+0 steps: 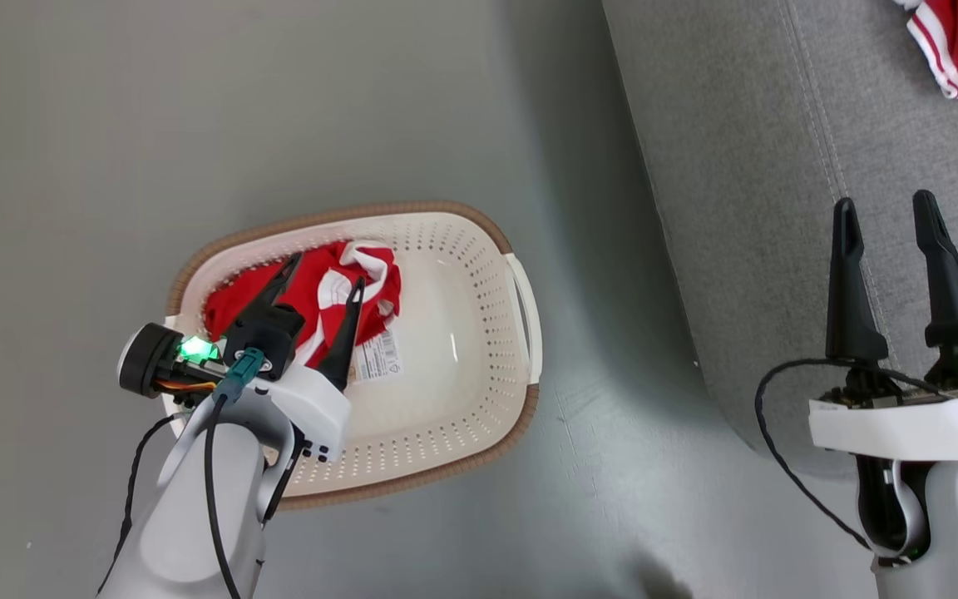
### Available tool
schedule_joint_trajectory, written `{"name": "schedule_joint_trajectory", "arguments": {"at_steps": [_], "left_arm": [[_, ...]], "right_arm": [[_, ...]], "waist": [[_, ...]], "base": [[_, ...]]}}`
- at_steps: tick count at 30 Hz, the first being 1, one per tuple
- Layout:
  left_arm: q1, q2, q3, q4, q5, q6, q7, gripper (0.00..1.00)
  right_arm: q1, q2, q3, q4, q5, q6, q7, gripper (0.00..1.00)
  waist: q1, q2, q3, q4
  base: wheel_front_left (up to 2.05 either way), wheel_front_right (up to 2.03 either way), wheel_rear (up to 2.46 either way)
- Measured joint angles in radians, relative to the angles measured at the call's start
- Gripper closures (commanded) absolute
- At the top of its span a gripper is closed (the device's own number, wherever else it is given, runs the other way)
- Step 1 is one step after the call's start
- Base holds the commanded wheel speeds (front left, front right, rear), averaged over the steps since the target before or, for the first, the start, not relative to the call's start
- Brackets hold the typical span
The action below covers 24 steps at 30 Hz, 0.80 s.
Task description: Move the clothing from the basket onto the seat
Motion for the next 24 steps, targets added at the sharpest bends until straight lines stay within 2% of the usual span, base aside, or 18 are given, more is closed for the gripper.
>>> {"name": "schedule_joint_trajectory", "arguments": {"at_steps": [24], "left_arm": [[-0.087, 0.068, 0.015, 0.146, 0.028, 0.055, 0.0, 0.0]], "right_arm": [[-0.107, 0.0, 0.021, 0.032, 0.056, 0.0, -0.026, 0.0]], "waist": [[0.0, 0.0, 0.173, -0.104]], "base": [[0.0, 0.0, 0.0]]}}
